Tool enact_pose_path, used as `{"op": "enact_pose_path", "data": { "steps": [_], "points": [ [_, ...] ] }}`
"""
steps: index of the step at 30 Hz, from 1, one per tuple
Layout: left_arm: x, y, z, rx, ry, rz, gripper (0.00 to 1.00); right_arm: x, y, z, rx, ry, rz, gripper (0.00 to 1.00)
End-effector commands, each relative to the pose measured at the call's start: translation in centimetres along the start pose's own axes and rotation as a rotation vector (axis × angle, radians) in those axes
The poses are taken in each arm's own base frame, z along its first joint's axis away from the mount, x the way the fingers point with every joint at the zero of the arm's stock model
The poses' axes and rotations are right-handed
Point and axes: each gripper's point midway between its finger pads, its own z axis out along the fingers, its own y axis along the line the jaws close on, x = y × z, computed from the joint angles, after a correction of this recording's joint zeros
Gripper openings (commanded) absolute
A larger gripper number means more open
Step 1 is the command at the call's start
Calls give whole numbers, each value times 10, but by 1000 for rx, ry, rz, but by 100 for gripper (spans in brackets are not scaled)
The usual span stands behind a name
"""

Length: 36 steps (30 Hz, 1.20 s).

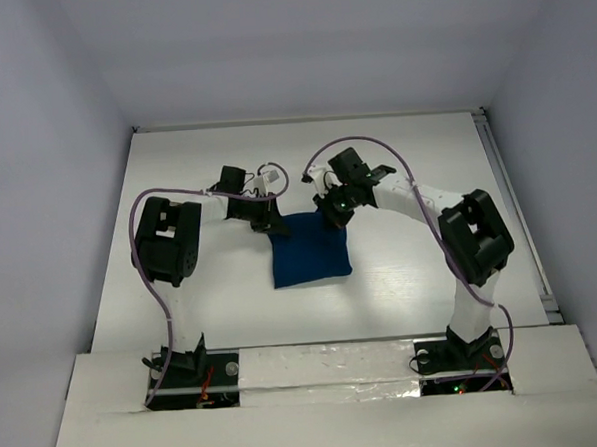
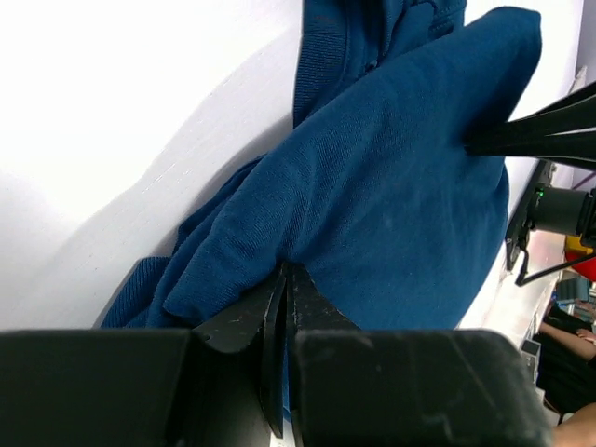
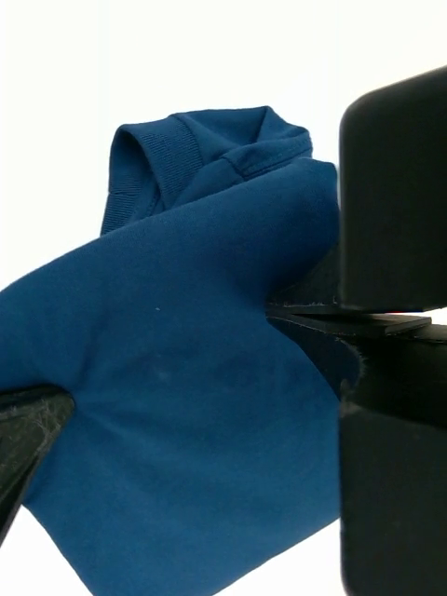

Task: Fold and stack the t-shirts
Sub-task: Fold the long partially folded tshirt into a neat square

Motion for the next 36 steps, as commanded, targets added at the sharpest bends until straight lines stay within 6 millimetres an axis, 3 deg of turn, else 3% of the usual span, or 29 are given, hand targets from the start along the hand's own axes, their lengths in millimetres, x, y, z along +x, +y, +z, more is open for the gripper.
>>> {"op": "enact_pose_path", "data": {
  "steps": [1,7,11,15,21,22,26,30,33,36],
  "points": [
    [8,28,4,-115,30,-8,0,-2,-8,6,5,26,26,0],
    [8,23,0,-107,32,13,0,31,-27,29,80,192,127,0],
    [6,17,-3,-94,40,32,0,42,-28,34,80,239,139,0],
    [-7,-12,-13,7,23,122,0,15,-31,15,125,142,108,0],
    [-53,-69,-58,76,-135,368,0,-35,-22,-36,162,-53,37,0],
    [-58,-74,-67,88,-157,382,11,-39,-21,-41,165,-67,32,0],
    [-66,-102,-93,139,-221,448,23,-51,-12,-57,147,-110,4,0],
    [-50,-91,-96,115,-208,388,26,-48,12,-51,-3,-83,11,0],
    [-27,-76,-90,114,-166,338,27,-38,29,-30,-86,-42,10,0],
    [-9,-56,-91,119,-148,262,44,-33,39,-13,-113,-18,0,0]
  ]
}}
